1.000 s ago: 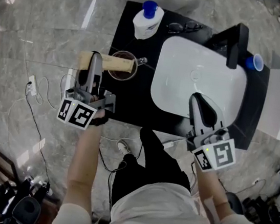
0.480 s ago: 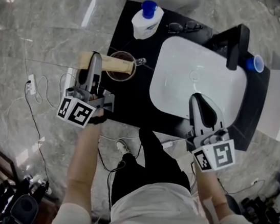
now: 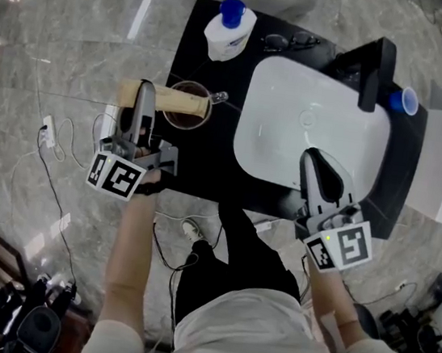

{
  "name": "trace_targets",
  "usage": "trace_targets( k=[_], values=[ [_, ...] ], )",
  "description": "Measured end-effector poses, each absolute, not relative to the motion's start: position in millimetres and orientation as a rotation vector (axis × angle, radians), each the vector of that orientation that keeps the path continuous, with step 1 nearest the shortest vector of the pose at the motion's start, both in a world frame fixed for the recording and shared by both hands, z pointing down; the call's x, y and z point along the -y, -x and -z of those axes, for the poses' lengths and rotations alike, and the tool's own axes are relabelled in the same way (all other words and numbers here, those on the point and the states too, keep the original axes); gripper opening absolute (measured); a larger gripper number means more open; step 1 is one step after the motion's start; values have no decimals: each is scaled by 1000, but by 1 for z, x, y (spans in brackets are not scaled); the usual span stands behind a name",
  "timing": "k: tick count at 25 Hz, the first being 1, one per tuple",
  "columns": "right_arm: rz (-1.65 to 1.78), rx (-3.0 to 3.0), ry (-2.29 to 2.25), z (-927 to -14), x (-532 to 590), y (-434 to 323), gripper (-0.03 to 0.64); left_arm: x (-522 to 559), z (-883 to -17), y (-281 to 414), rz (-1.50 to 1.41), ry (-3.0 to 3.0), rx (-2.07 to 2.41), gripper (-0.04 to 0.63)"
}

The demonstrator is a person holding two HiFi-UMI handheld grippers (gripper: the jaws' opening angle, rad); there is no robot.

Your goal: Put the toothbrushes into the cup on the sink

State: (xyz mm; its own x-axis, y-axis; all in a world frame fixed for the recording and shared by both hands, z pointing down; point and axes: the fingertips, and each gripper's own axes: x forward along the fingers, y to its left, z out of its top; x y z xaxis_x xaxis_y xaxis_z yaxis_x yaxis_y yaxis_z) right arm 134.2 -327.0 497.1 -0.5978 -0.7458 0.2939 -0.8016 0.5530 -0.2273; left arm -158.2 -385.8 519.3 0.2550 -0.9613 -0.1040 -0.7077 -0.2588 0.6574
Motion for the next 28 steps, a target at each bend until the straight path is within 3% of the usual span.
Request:
trace_targets(
  k=[6, 11, 28],
  values=[
    [-516, 2629, -1312, -499, 331, -132, 51, 386, -521, 157, 695, -2056, 1477, 41],
    [-521, 2628, -1318, -503, 332, -134, 51, 388, -526, 152, 683, -2073, 1432, 103],
    [-494, 2654, -1330, -490, 325, -132, 51, 380, -515, 155, 582, -2122, 1495, 181]
  ],
)
